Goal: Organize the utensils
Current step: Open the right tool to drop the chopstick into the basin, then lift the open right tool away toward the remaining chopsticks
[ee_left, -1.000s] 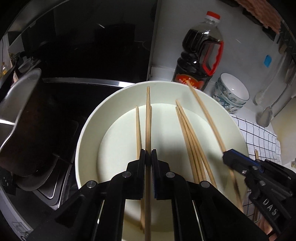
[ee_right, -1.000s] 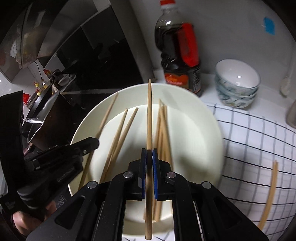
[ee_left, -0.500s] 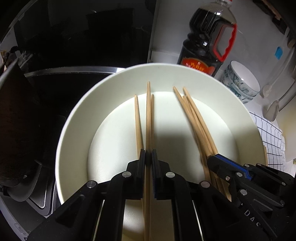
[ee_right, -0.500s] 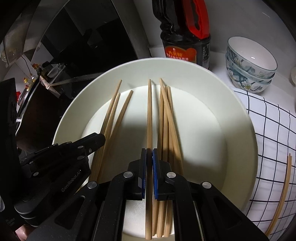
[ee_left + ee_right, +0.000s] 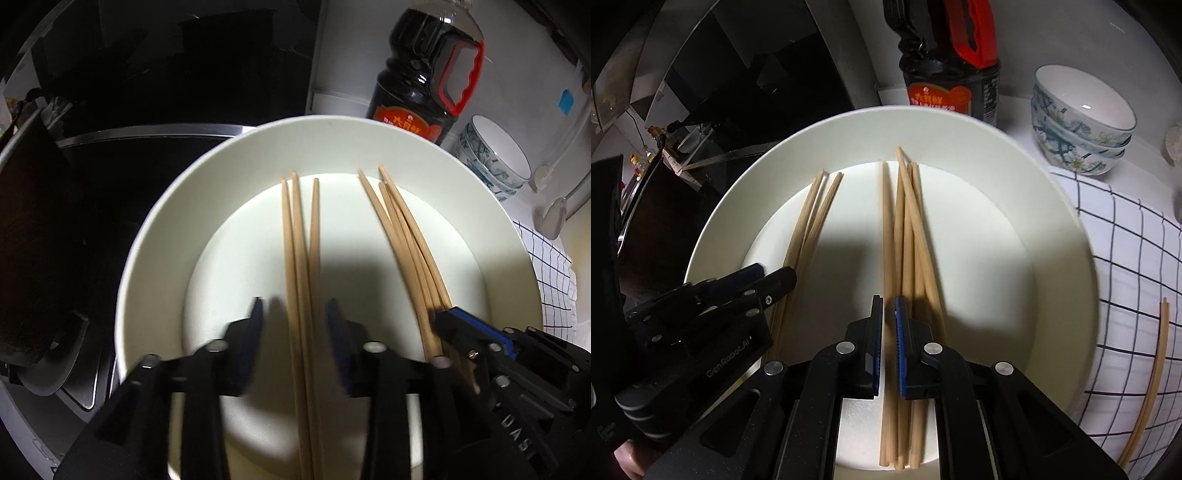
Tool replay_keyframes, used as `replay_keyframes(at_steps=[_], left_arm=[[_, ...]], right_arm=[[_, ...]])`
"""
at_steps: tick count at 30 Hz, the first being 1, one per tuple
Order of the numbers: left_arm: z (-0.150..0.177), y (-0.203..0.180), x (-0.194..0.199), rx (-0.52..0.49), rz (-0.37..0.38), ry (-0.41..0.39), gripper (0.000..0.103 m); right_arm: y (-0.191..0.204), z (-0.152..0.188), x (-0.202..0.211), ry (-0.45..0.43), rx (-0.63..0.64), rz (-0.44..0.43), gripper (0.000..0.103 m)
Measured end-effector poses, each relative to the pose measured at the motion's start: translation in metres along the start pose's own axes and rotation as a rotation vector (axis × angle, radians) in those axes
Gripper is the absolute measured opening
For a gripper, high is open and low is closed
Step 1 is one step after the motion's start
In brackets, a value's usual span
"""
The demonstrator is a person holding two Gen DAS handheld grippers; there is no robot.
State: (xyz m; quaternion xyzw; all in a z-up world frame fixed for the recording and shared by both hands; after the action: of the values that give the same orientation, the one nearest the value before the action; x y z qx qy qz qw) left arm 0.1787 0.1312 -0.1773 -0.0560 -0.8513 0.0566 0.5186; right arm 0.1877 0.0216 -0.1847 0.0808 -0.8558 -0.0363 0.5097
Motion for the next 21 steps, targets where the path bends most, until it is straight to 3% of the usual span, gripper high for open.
replay_keyframes(at_steps=[2,21], left_arm=[[0.001,0.002,0.005,0.001,-0.004,-0.012,0.054],[0.006,0.003,0.046,0.034,-0.029,-0.087,0.076]], right_arm=[[-0.002,-0.001,0.004,-0.008,-0.003,0.003,0.01],[-0.009,0.011,0.041,-0.06,0.011,0.004,0.024]])
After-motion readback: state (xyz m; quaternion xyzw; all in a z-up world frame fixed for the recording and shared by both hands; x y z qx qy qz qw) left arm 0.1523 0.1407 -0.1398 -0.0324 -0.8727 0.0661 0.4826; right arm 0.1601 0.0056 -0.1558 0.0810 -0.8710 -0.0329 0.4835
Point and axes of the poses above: each gripper's, at about its wrist camera, not at the fingertips, and x roughly against the way its jaws point, y to its left, z to its underside, the point moved 9 cm from there along -x, roughly the way its jaws point, and after that the axes turned 4 degrees about z, right-handed, at the moved point
